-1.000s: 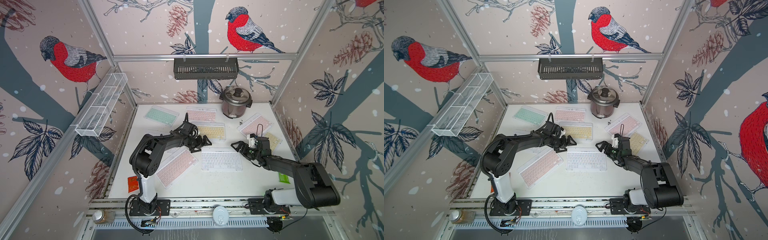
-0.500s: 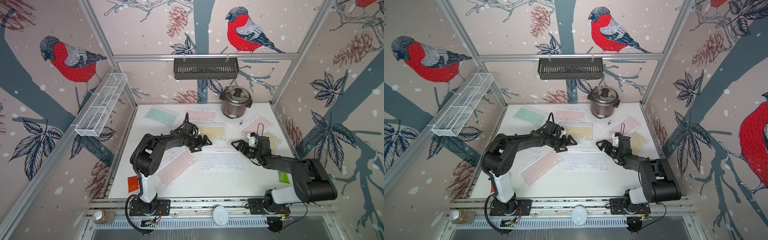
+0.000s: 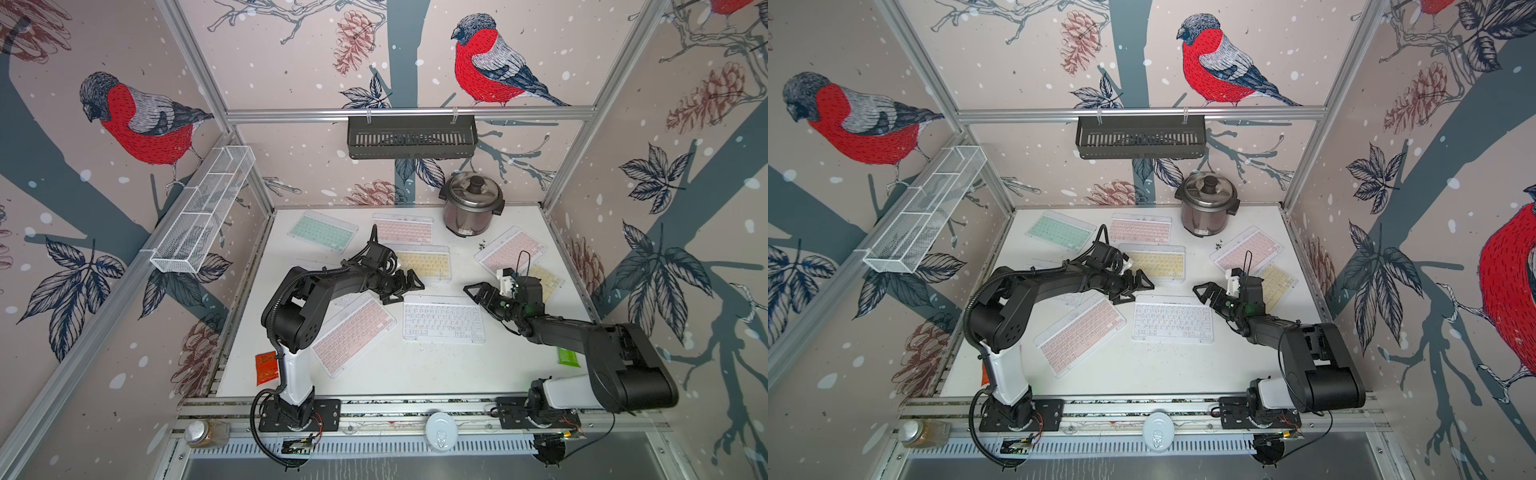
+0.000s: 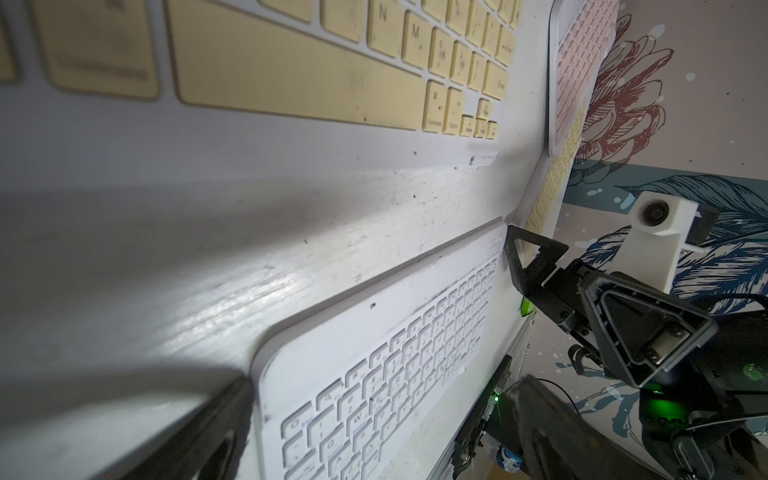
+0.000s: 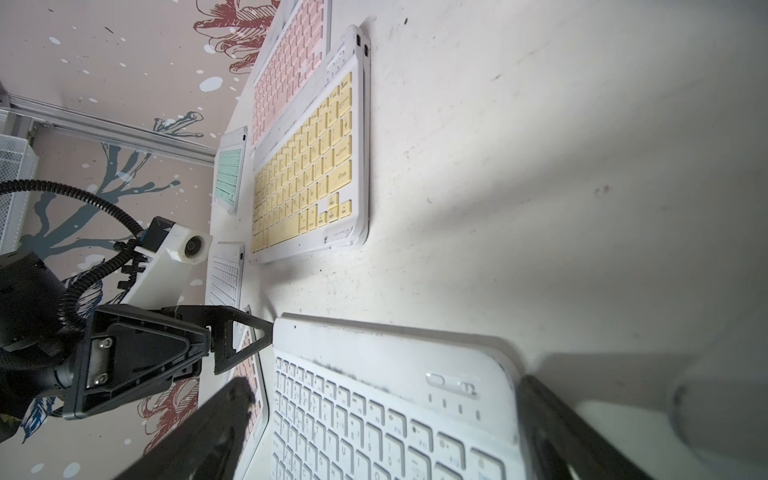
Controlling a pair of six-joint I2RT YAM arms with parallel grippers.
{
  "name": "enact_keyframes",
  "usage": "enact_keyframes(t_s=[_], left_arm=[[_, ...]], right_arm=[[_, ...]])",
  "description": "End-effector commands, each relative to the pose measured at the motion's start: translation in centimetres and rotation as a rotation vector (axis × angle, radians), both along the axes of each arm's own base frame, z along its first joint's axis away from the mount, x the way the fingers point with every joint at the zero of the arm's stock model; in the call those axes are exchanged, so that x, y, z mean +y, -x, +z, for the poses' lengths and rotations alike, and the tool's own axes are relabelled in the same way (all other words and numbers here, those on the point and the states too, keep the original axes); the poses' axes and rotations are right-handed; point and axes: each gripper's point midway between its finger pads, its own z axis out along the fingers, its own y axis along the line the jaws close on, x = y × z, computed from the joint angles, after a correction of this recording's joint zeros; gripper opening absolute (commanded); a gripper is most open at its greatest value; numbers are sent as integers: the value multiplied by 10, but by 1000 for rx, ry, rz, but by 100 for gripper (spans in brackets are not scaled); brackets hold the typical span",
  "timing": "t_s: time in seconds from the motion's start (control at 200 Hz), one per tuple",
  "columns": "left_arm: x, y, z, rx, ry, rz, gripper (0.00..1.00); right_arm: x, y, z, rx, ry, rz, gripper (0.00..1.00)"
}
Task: Stack the numeric keypads
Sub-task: Pick up the numeric keypad from the center of the board.
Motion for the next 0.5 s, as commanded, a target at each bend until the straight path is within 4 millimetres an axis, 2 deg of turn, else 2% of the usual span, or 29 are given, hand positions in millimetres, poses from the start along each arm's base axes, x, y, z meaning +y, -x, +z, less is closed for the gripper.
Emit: enact_keyframes(t_s=[0.0, 0.265, 0.496], left_arm=[[13, 9, -25, 55, -103, 30, 98], [1, 5, -4, 48, 2, 63, 98], [-10, -5, 24, 24, 126, 115, 98]], right_arm=[[17, 4, 23, -65, -92, 86, 100], [20, -3, 55, -131, -86, 92, 100], [25, -12, 67, -138, -77, 99, 100]])
